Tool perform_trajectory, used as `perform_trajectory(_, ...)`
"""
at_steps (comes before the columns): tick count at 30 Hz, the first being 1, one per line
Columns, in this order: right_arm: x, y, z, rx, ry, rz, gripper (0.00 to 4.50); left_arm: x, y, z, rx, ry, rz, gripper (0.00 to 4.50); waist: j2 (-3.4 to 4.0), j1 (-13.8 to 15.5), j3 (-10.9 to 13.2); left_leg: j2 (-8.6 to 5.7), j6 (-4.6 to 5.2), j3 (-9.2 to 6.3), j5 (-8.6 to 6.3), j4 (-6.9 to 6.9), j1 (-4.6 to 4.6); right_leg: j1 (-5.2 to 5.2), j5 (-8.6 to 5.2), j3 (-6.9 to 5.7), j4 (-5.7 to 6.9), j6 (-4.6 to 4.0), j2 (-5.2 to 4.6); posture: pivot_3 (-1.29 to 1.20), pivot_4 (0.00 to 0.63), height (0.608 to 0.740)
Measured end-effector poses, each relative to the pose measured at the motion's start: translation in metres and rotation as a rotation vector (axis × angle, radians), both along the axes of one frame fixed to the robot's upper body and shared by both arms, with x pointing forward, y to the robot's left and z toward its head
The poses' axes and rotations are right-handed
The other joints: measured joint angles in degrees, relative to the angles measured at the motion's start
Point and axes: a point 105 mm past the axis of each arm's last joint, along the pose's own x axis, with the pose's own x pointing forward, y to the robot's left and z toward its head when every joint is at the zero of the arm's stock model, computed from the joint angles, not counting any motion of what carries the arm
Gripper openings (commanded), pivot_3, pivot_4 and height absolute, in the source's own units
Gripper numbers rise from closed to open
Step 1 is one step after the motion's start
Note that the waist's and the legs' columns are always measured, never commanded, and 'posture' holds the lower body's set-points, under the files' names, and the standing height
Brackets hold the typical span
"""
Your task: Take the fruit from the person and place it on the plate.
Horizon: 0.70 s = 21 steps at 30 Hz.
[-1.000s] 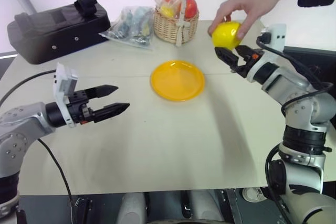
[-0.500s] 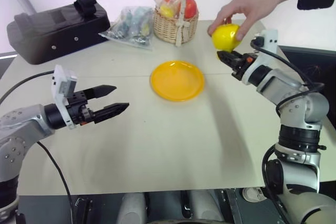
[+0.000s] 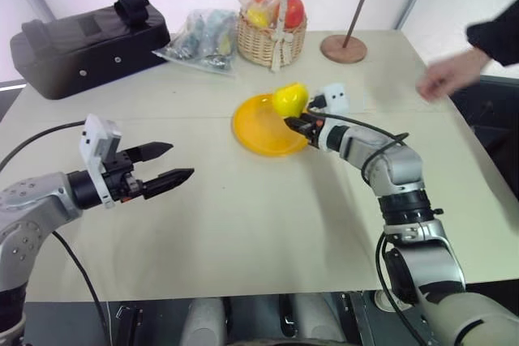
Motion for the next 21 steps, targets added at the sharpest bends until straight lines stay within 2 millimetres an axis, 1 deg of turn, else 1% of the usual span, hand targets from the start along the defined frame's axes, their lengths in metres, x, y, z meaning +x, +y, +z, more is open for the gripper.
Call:
perform_trajectory(1, 0.002, 0.0, 0.0, -0.002, 0.002, 0.001, 1.89, 0.0, 0.0, -0.001, 0.0, 0.003, 0.004, 4.5, 0.0, -0.01, 0.0, 0.0, 0.0, 0.0, 0.0, 0.0, 0.0, 0.0, 0.0, 0.0, 0.0, 0.0, 0.0, 0.0, 0.15, 0.74)
perform_trajectory(3, 0.003, 0.001, -0.003, 0.003, 0.016, 0.007, 2.65, -0.002, -0.001, -0.003, 0.005, 0.005, 0.004, 4.5, 0.0, -0.07, 0.0, 0.0, 0.0, 0.0, 0.0, 0.0, 0.0, 0.0, 0.0, 0.0, 0.0, 0.0, 0.01, 0.0, 0.15, 0.74)
perform_trajectory(5, 0.002, 0.005, -0.008, 0.013, 0.035, 0.021, 3.81, -0.003, -0.003, -0.003, 0.002, 0.005, 0.002, 4.5, 0.0, -0.08, 0.0, 0.0, 0.0, -0.01, 0.0, -0.01, 0.0, 0.0, 0.0, 0.0, 0.0, 0.01, 0.01, 0.0, 0.15, 0.74)
perform_trajectory(6, 0.002, 0.006, -0.008, 0.015, 0.038, 0.028, 4.3, -0.004, -0.003, -0.004, 0.002, 0.006, 0.004, 4.5, 0.0, -0.09, 0.0, 0.01, 0.0, -0.01, 0.0, -0.01, 0.0, 0.0, 0.0, 0.0, 0.0, 0.01, 0.01, 0.0, 0.15, 0.74)
perform_trajectory(7, 0.002, 0.007, -0.008, 0.016, 0.039, 0.033, 4.46, -0.004, -0.003, -0.004, 0.002, 0.007, 0.005, 4.5, 0.0, -0.09, 0.0, 0.01, 0.0, 0.0, 0.0, -0.01, 0.0, 0.0, 0.0, 0.0, 0.01, 0.01, 0.01, 0.0, 0.15, 0.74)
perform_trajectory(13, -0.001, 0.009, -0.007, 0.017, 0.051, 0.057, 4.46, -0.004, -0.002, -0.005, 0.002, 0.006, 0.015, 4.5, 0.0, -0.06, 0.0, 0.01, 0.0, 0.0, 0.0, -0.01, 0.0, 0.0, 0.0, 0.0, 0.0, 0.01, 0.0, 0.0, 0.15, 0.74)
perform_trajectory(15, -0.003, 0.006, -0.001, 0.013, 0.045, 0.06, 4.46, -0.004, -0.002, -0.005, 0.001, 0.006, 0.016, 4.5, 0.01, -0.04, 0.01, 0.0, 0.0, 0.0, 0.0, -0.01, 0.0, -0.01, 0.0, 0.0, 0.0, 0.0, 0.0, 0.0, 0.15, 0.74)
perform_trajectory(16, -0.004, 0.002, 0.005, 0.01, 0.031, 0.057, 4.46, -0.004, -0.002, -0.005, 0.001, 0.006, 0.02, 4.5, 0.02, 0.04, 0.01, 0.01, 0.0, 0.0, 0.0, -0.01, 0.0, -0.01, 0.0, 0.0, 0.0, 0.0, -0.01, 0.0, 0.15, 0.74)
perform_trajectory(19, -0.009, -0.021, 0.027, 0.005, -0.045, 0.013, 4.46, -0.002, 0.002, -0.006, -0.006, -0.007, 0.057, 4.5, 0.01, 0.29, 0.0, 0.0, 0.0, 0.0, 0.0, -0.01, -0.01, 0.01, 0.0, -0.01, -0.03, 0.0, -0.04, 0.0, 0.15, 0.74)
perform_trajectory(21, -0.015, -0.043, 0.03, 0.002, -0.082, -0.038, 4.46, 0.002, 0.009, -0.006, -0.012, -0.037, 0.118, 4.5, -0.01, 0.35, 0.0, -0.01, 0.0, 0.0, 0.0, -0.01, 0.0, 0.03, -0.01, -0.02, -0.05, -0.01, -0.05, 0.0, 0.15, 0.74)
